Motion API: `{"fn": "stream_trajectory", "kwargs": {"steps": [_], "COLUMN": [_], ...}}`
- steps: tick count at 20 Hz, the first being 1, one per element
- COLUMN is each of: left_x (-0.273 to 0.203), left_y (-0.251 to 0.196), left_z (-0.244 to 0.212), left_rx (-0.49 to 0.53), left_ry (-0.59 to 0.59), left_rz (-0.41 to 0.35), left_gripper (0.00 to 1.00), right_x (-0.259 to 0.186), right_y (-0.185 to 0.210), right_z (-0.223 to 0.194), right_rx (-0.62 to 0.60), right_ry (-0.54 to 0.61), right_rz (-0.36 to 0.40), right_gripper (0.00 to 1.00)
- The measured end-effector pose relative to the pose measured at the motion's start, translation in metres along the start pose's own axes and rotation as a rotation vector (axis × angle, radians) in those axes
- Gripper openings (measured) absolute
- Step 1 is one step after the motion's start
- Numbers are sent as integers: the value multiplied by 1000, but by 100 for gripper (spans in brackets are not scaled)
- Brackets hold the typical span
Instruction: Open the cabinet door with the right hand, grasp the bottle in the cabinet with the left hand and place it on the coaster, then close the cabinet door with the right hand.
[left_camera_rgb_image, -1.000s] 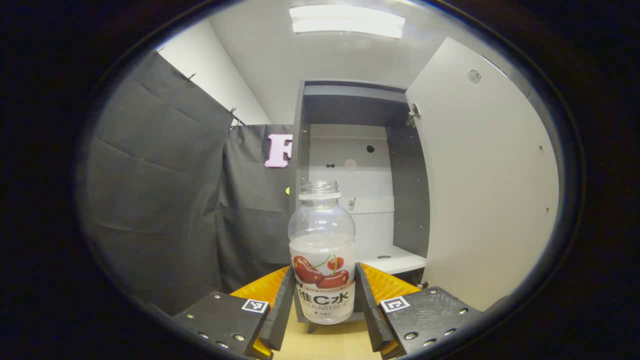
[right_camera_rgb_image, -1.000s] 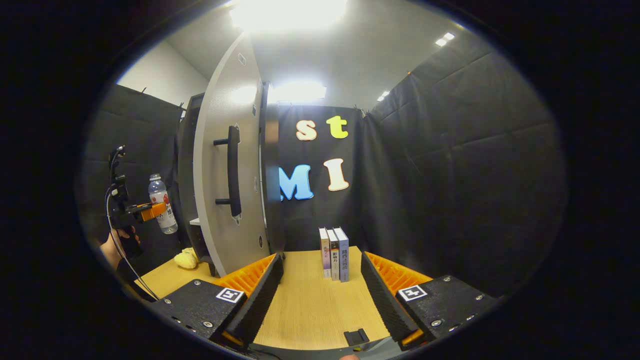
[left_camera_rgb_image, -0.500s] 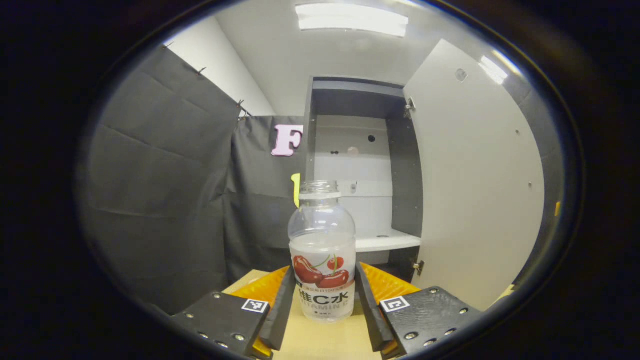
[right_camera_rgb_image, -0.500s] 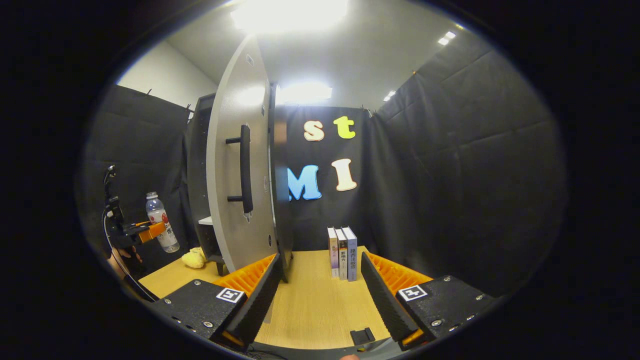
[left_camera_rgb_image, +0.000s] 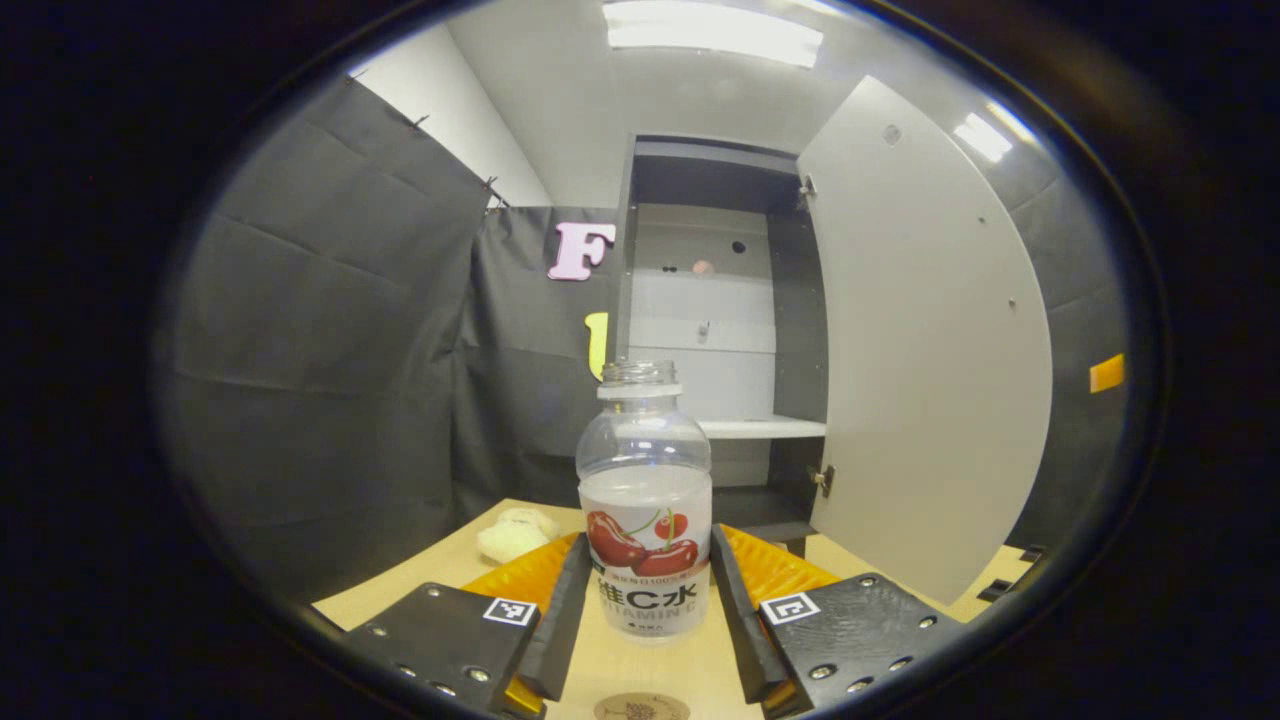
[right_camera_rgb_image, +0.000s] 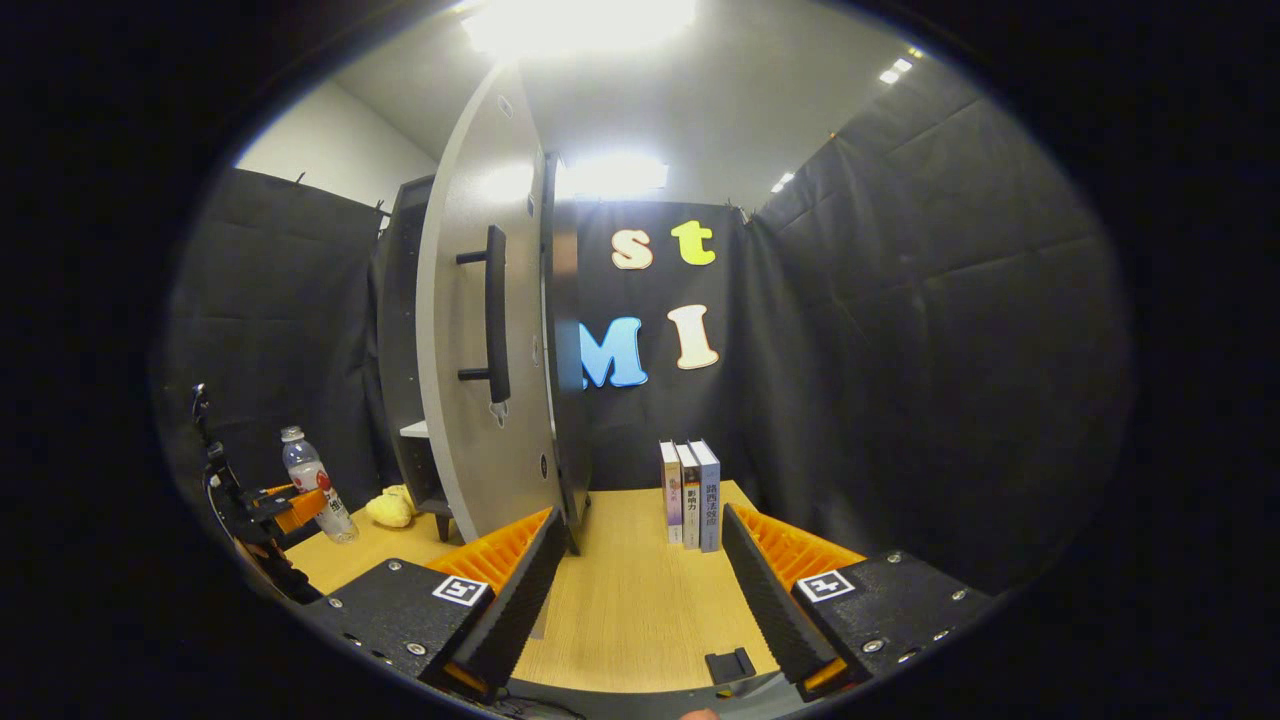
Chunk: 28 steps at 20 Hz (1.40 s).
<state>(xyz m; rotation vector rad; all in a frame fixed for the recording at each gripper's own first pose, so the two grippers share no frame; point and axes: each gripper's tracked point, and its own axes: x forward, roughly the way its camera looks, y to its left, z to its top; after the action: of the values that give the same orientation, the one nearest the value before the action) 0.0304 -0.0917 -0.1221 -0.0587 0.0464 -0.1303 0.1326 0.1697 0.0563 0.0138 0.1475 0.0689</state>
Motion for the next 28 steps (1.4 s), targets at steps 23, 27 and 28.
{"fn": "stream_trajectory", "kwargs": {"steps": [23, 27, 28], "left_x": [-22, -26, -27], "left_y": [-1, -2, -2], "left_z": [-174, -177, -178], "left_rx": [-35, -25, -22], "left_ry": [205, 190, 186], "left_rz": [79, 111, 123], "left_gripper": [66, 66, 66], "right_x": [-3, -2, -1], "right_y": [-9, -4, -4], "right_z": [-22, -25, -25], "right_rx": [-118, -130, -139], "right_ry": [80, 89, 90], "right_rz": [-11, 10, 12], "right_gripper": [96, 96, 96]}}
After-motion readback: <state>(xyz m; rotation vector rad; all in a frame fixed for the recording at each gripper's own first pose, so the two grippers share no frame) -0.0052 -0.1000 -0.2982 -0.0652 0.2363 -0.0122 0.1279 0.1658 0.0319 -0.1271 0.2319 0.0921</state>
